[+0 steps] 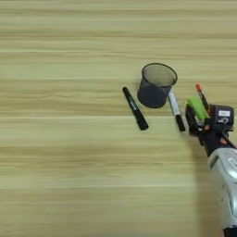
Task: Move the objects on the table
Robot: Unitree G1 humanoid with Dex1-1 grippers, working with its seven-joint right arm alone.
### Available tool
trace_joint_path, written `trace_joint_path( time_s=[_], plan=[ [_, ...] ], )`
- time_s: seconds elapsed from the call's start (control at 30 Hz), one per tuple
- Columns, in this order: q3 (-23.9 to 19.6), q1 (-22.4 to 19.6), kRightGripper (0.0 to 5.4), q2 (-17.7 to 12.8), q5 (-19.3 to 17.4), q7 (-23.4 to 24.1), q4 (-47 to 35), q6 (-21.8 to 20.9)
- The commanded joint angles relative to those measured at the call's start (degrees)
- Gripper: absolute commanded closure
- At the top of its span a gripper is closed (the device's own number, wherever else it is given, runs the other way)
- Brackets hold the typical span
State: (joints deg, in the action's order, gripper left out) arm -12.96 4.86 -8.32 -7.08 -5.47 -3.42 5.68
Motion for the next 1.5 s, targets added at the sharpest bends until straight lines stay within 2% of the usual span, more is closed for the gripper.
trace_joint_path(
  time_s=[0.03, 0.27, 0.67, 1.03, 1.5],
  plan=[
    [-1.7, -3.4, 1.74, -2.2, 0.1, 0.5, -1.2, -2.1],
    [-4.8, -4.0, 1.03, -4.6, 0.4, 1.2, 0.4, -1.7],
    [-5.6, -4.7, 0.05, -5.5, 1.3, 1.7, 5.6, -2.2],
    [-6.3, -6.4, 0.05, -6.3, 1.5, 1.9, 11.3, -4.0],
    [-5.9, -6.9, 0.05, -6.2, 1.3, 1.8, 12.7, -5.0]
  ],
)
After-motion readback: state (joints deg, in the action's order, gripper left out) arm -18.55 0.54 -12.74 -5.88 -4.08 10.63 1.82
